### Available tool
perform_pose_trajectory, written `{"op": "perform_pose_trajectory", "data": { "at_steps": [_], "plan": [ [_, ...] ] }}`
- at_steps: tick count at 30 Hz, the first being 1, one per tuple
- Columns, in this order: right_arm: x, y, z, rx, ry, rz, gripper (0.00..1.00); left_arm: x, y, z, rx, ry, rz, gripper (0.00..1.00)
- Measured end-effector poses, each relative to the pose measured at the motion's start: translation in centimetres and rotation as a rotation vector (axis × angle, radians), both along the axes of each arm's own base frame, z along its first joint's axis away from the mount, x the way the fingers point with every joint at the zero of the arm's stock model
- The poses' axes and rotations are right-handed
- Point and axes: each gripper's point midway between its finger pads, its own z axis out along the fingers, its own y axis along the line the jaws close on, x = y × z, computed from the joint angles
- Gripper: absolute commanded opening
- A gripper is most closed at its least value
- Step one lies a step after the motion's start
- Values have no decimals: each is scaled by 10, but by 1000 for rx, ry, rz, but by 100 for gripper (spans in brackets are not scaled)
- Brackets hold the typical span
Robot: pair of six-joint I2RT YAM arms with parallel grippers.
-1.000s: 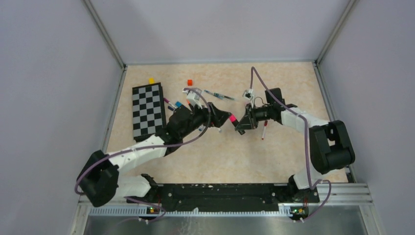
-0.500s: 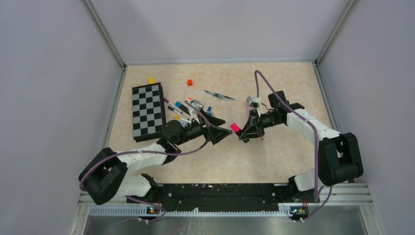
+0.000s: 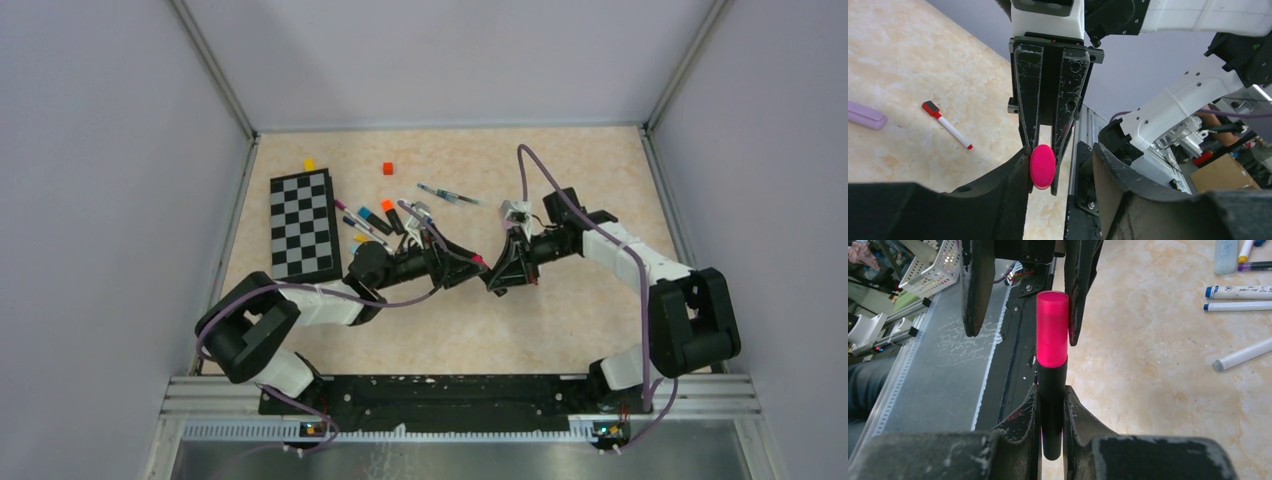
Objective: Open the pen caps
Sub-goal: Open the pen cap from the pen.
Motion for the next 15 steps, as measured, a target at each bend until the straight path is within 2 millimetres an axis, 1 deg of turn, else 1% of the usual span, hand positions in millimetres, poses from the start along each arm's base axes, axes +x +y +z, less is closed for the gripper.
{"op": "perform_pose_trajectory", "data": {
  "at_steps": [2, 4, 5, 7, 8, 14, 15],
  "plan": [
    [-1, 0, 0, 4, 12, 4, 0, -2, -3, 3, -8, -11, -11, 32],
    [-3, 1, 1, 13, 22, 8, 0, 1, -3, -1, -2, -7, -1, 16],
    [-4, 1, 2, 15, 25, 11, 0, 3, -3, -2, 0, -3, 5, 10],
    [-4, 1, 1, 12, 32, 11, 0, 4, -3, -3, 1, -6, 9, 6],
    [-4, 1, 1, 12, 33, 11, 0, 4, -4, -3, 1, -8, 10, 1],
    [-3, 1, 1, 14, 26, 12, 0, 7, -3, -1, 15, -35, 23, 0],
    [-3, 2, 1, 18, 23, 14, 0, 10, -1, 0, 23, -38, 33, 0]
  ]
}}
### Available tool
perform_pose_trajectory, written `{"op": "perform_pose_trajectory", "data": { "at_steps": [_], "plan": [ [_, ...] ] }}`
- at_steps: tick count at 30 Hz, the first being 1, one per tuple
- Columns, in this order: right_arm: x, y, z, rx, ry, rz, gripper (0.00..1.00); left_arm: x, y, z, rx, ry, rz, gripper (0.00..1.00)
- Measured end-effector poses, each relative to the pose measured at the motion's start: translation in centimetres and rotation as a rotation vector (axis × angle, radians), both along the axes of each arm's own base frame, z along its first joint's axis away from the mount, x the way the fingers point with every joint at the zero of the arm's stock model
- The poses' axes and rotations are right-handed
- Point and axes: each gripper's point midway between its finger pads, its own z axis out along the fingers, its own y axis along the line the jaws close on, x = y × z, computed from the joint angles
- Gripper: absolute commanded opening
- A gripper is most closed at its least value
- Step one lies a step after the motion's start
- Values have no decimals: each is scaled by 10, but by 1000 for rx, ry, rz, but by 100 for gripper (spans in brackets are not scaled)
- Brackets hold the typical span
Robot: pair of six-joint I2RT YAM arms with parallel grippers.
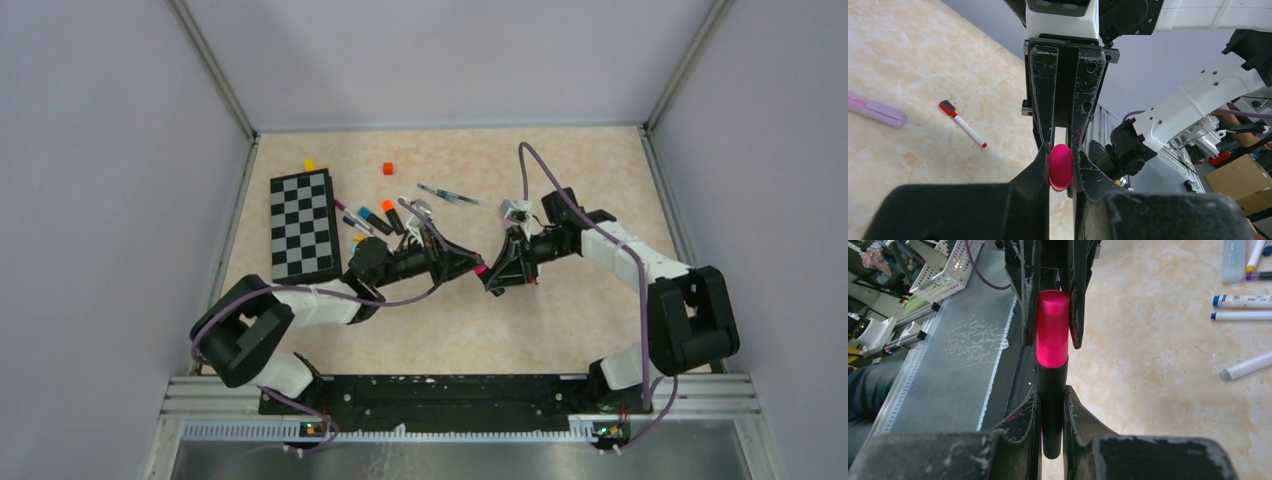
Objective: Open the pen caps
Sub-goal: Open the pen cap from the pen.
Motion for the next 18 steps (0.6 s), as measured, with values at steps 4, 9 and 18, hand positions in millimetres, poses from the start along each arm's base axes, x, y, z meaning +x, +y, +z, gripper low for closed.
{"op": "perform_pose_trajectory", "data": {
  "at_steps": [4, 9, 18],
  "plan": [
    [4, 5, 5, 26, -21, 19, 0, 6, 10, 8, 14, 3, 8, 0],
    [23, 19, 16, 58, -88, 50, 0, 22, 31, 21, 5, 10, 16, 0],
    [26, 26, 16, 67, -107, 67, 0, 28, 40, 25, 18, 37, 25, 0]
  ]
}}
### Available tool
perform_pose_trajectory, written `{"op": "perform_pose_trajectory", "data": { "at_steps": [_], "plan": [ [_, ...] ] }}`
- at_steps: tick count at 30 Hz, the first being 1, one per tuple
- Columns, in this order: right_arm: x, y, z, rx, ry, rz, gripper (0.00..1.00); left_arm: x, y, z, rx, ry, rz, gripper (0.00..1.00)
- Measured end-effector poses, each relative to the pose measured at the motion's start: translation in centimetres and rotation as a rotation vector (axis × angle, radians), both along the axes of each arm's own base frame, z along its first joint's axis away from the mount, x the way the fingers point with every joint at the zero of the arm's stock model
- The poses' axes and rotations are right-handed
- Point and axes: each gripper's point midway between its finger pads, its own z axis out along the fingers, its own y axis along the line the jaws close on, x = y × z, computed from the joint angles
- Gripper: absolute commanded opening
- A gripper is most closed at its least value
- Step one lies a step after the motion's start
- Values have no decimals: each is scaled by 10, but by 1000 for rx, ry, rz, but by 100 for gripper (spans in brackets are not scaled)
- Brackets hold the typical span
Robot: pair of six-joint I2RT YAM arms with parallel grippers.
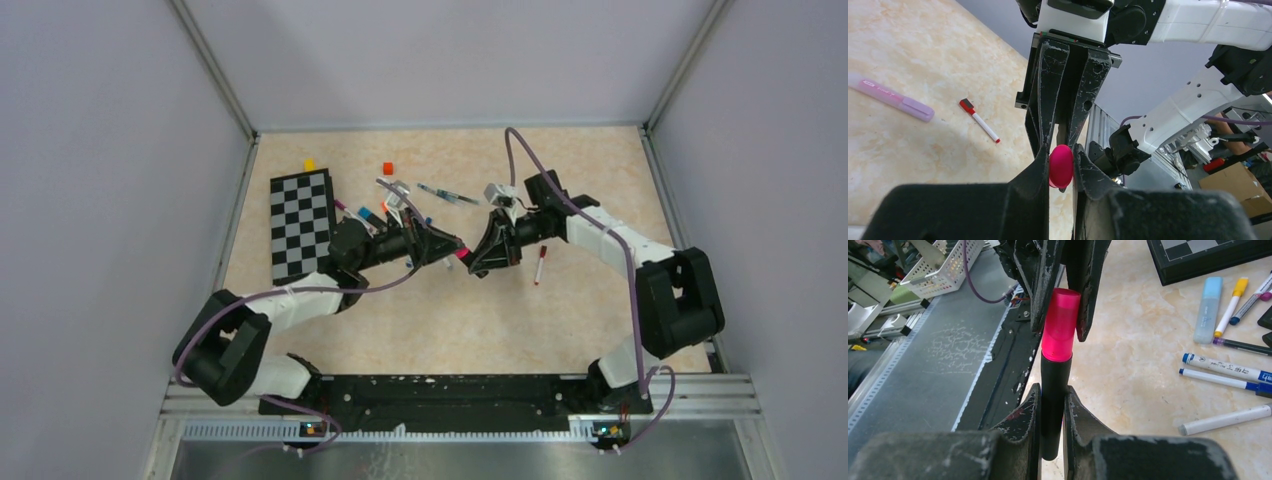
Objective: Open the pen caps
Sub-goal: Open the pen cap from the pen.
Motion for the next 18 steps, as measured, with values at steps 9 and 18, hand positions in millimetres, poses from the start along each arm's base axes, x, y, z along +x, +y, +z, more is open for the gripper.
{"op": "perform_pose_trajectory", "data": {
  "at_steps": [9, 18],
  "plan": [
    [-24, -12, -54, -167, 229, -19, 0, 84, 115, 136, -279, -272, 599, 0],
    [-20, -22, -66, -272, 218, -49, 0, 47, 130, 186, -327, -420, 619, 0]
  ]
}}
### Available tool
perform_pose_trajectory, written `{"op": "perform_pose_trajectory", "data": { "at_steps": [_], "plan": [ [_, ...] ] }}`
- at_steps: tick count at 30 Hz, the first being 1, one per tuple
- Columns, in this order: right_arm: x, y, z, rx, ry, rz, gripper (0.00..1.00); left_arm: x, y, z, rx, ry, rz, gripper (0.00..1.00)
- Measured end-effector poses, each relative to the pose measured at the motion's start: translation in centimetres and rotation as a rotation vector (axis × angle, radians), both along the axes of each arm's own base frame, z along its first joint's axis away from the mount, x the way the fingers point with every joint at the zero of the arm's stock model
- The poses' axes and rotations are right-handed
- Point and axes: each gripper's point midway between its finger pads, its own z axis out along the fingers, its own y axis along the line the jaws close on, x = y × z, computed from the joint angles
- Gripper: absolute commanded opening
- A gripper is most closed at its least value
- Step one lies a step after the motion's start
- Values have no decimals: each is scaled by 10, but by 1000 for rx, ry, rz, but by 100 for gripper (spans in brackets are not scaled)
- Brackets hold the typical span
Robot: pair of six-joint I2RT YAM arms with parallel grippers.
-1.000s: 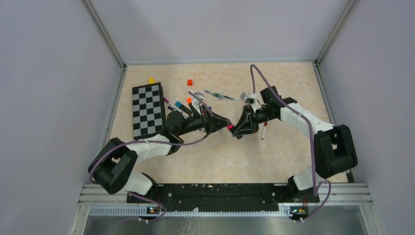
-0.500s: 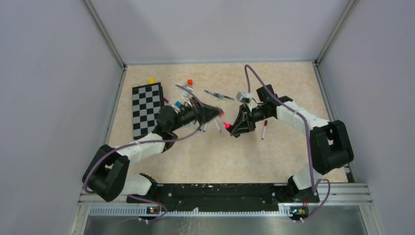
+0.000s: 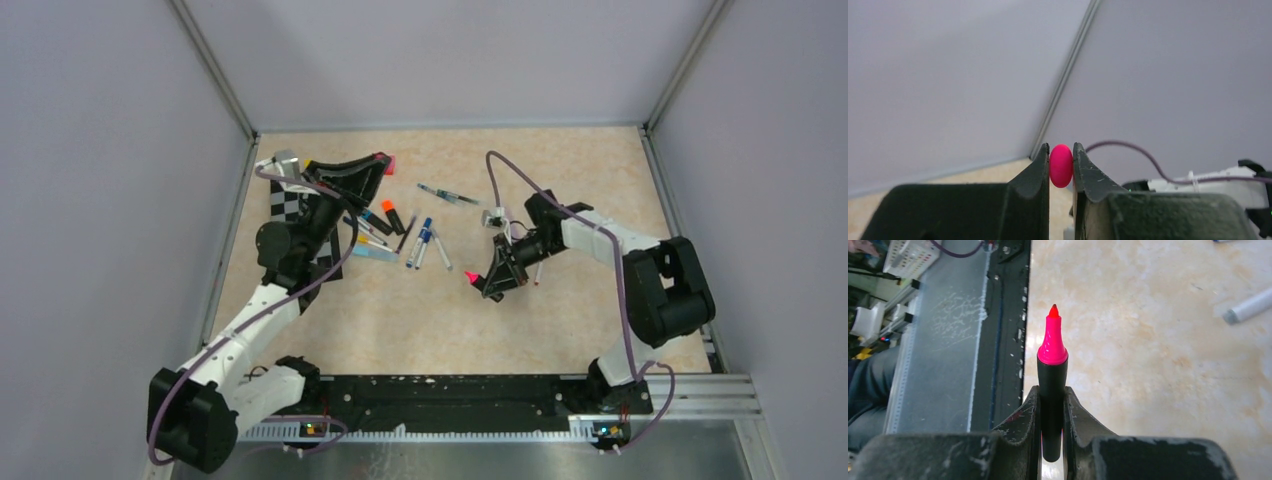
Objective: Open the pen caps
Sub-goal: Open the pen cap from the pen, then place the pen at the center of the board, then place the pen cap at the center of the board.
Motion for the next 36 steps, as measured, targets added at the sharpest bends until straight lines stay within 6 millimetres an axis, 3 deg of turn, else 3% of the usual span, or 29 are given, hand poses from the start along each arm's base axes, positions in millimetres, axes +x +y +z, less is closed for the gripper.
{"op": "perform_pose_trajectory", "data": {
  "at_steps": [3, 6, 13, 18, 24, 29, 36],
  "plan": [
    [17, -11, -4, -55, -39, -67, 0, 1, -14, -31, 99, 108, -59, 0],
    [53, -34, -3, -100, -100, -218, 0, -1, -24, -77, 192, 268, -122, 0],
    [134, -121, -14, -288, -155, -727, 0, -9, -27, -214, 362, 773, -181, 0],
    [165, -172, -26, -413, -127, -1004, 0, -23, -11, -299, 485, 1113, -130, 0],
    [178, -200, -46, -496, -64, -1155, 0, -35, 10, -336, 565, 1245, -38, 1],
    [178, -211, -63, -545, -11, -1197, 0, -39, 23, -361, 616, 1302, 23, 5],
    [177, -218, -69, -565, 11, -1216, 4, -46, 32, -390, 668, 1374, 56, 12]
  ]
}}
